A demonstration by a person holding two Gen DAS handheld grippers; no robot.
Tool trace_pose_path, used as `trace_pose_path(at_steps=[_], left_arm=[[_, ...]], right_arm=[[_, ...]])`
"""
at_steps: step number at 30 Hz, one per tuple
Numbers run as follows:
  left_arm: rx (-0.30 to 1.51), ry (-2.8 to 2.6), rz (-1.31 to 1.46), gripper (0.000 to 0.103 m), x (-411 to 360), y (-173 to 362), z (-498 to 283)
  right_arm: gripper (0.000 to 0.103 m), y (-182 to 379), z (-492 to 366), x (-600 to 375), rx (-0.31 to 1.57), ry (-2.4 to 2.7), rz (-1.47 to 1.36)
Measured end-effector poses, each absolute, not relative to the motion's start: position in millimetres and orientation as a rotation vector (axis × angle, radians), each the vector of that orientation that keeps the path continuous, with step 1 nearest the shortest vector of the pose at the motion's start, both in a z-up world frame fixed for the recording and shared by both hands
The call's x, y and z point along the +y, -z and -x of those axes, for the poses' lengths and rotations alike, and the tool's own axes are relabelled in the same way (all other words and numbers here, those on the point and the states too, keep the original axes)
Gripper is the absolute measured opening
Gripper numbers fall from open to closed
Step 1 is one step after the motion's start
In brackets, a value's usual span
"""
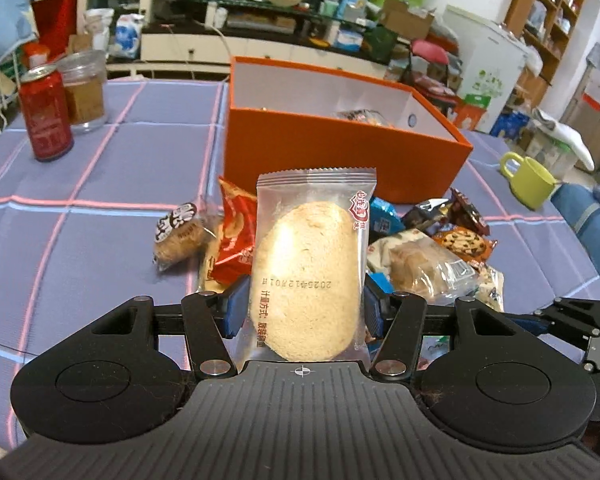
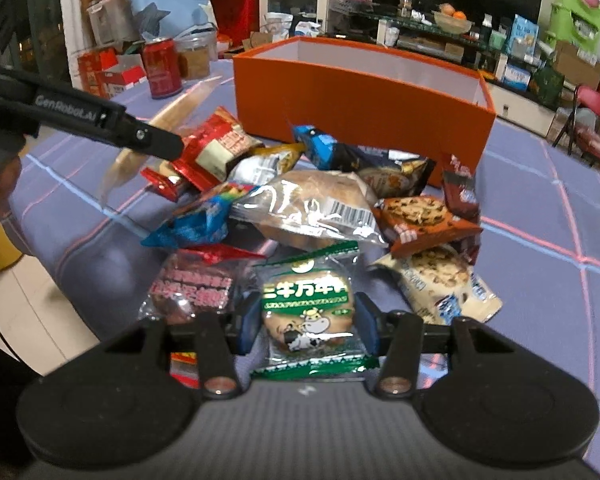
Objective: Organize snacks
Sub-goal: 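Lift both snacks over the orange box and open both tools to release them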
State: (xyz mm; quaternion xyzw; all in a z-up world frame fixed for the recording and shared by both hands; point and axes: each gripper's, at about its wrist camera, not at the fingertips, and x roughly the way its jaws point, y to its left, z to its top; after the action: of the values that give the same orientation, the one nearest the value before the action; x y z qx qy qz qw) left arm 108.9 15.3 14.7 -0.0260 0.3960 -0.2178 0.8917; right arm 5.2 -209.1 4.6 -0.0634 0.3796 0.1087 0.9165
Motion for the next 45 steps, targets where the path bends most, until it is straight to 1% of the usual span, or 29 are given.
trace_pose_path(at_steps=[4,7,11,16,20,27,31,38,45], left_arm=[[0.806,0.435,0.041,0.028,15,-17,-107],[0.787,0.419,0.017,0.028,12,-21,-104],[0.742,0.385,0.018,0.028,9,-33,-103],[0.666,0.358,0.023,0.028,0,-53,-105],[0.621,0.360,0.049,0.028,-12,-72,-123],[0.605,0.324,0.024,0.028,-54,-83,-178],[0.610,0.298,0.029,0.028,-65,-81,-212],[0.593,0.232,0.011,0.028,-72,-72,-255],[0.609,0.210,0.041,0.028,-76,-61,-282]], right_arm=[[0.052,-8,0,-209,0.768,-0.183,0.196],[0.052,-13,2,-212,0.766,-0.183,0.187],[0.052,-26,10,-209,0.698,-0.170,0.217],[0.052,-41,6,-211,0.649,-0.150,0.189],[0.052,-60,-6,-216,0.610,-0.133,0.138],[0.052,-103,-65,-223,0.515,-0.075,0.062],[0.052,-115,-111,-232,0.471,-0.031,0.011],[0.052,-116,-172,-238,0.447,0.009,-0.030],[0.052,-97,-208,-248,0.493,0.045,-0.096]])
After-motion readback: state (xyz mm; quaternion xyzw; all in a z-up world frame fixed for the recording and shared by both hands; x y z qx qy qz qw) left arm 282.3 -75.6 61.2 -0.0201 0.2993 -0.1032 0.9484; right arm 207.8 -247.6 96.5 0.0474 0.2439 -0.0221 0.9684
